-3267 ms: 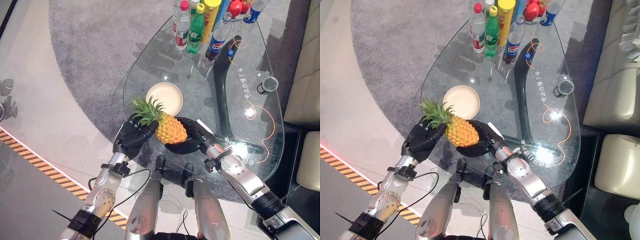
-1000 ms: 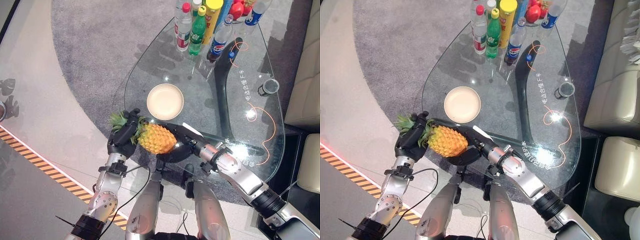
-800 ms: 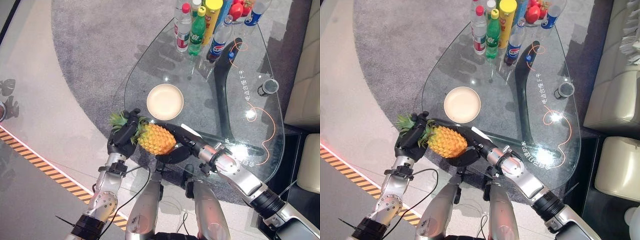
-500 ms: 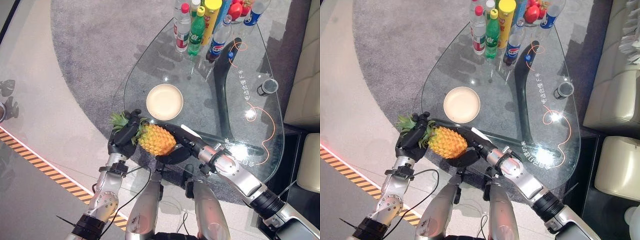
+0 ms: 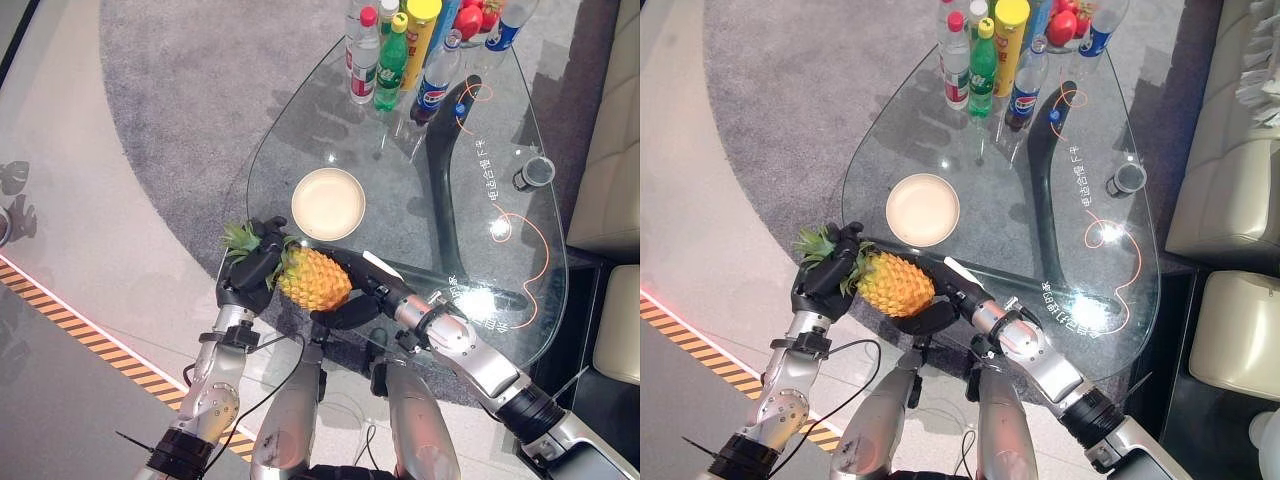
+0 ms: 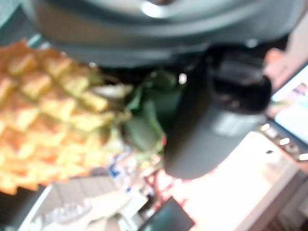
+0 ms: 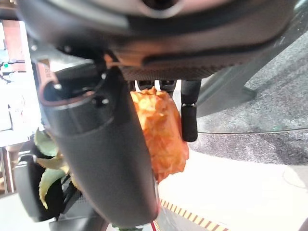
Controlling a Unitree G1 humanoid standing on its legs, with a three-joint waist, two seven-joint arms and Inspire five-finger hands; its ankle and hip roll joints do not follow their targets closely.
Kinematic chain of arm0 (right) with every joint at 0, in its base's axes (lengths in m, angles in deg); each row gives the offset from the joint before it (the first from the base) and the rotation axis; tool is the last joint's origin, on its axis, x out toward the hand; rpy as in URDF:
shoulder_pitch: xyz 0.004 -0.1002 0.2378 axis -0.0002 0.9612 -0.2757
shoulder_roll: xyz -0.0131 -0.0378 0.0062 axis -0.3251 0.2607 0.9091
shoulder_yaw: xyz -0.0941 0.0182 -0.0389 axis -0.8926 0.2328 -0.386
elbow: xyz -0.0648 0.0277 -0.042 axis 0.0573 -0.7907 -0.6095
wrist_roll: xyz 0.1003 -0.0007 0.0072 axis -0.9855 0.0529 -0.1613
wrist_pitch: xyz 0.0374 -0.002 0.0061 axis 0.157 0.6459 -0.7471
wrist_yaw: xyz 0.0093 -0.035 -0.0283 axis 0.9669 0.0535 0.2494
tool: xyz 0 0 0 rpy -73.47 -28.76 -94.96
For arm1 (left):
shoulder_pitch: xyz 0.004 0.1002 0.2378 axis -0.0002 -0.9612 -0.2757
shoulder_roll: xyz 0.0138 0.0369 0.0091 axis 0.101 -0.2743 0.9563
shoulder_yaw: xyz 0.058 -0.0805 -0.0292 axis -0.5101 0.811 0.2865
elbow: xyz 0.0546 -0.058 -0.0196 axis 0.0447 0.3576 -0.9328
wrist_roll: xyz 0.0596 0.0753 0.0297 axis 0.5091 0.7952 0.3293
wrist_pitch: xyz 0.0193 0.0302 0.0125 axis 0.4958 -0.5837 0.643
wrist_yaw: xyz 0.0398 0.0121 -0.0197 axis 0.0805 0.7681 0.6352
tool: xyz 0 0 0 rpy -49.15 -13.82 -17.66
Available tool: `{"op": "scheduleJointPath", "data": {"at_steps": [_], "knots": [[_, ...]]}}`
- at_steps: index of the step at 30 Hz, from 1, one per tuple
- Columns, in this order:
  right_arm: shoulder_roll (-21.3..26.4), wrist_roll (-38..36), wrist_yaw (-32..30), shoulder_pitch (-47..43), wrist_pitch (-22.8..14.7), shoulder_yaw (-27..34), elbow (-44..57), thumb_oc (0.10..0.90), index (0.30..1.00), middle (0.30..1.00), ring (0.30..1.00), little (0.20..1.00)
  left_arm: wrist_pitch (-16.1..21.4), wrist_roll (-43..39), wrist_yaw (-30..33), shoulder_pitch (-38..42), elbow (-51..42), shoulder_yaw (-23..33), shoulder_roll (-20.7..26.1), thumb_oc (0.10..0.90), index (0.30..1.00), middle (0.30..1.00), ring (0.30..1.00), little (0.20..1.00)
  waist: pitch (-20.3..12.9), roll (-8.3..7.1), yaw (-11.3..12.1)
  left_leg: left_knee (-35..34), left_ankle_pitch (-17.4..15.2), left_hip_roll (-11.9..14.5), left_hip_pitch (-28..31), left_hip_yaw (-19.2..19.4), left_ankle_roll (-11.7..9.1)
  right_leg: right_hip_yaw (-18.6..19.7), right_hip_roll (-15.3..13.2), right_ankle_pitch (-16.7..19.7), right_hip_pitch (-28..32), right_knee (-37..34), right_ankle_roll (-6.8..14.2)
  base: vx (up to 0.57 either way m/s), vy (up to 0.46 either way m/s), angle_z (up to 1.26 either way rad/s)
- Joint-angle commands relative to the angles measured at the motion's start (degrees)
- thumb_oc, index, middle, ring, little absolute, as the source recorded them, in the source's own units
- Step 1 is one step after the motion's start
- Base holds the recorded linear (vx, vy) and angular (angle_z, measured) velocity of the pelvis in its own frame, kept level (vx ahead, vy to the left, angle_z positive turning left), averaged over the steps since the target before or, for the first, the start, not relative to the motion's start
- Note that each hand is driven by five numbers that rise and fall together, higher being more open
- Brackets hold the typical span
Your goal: Pick up the fruit to the plate
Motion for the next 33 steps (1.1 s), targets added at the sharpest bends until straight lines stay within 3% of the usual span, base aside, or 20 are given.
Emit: {"op": "scheduleJointPath", "data": {"at_steps": [1,21,33], "knots": [[-1.79,-2.66,-1.47,-0.74,-3.51,0.87,2.84,0.800,0.900,0.900,0.900,0.900,8.55,2.05,-3.57,5.10,-10.43,4.92,-1.90,0.100,0.300,0.300,0.300,0.200,-1.41,-1.43,-1.20,8.28,-5.71,-3.27,-1.08,1.42,1.19,2.70,0.19,5.95,4.68,-9.55,2.81,0.00,0.000,0.00],[-1.66,-0.67,-4.10,4.13,-4.19,4.90,-2.40,0.800,0.900,0.900,0.900,0.900,9.79,9.16,-2.30,6.52,-12.05,10.89,-1.18,0.100,0.300,0.300,0.300,0.200,-1.41,-1.43,-2.46,8.82,-6.20,-3.30,-2.75,3.63,1.71,4.57,-0.23,6.38,2.01,-8.96,3.25,0.01,0.032,-0.04],[-2.31,-0.71,-4.32,4.02,-3.36,4.26,-3.38,0.800,0.900,0.900,0.900,0.900,11.56,19.23,4.49,8.36,-12.16,12.14,-0.17,0.100,0.300,0.300,0.300,0.200,-1.41,-1.41,-2.59,9.62,-6.32,-3.42,-4.05,3.62,1.66,4.93,-0.23,6.27,0.68,-8.24,3.17,0.00,0.000,0.00]]}}
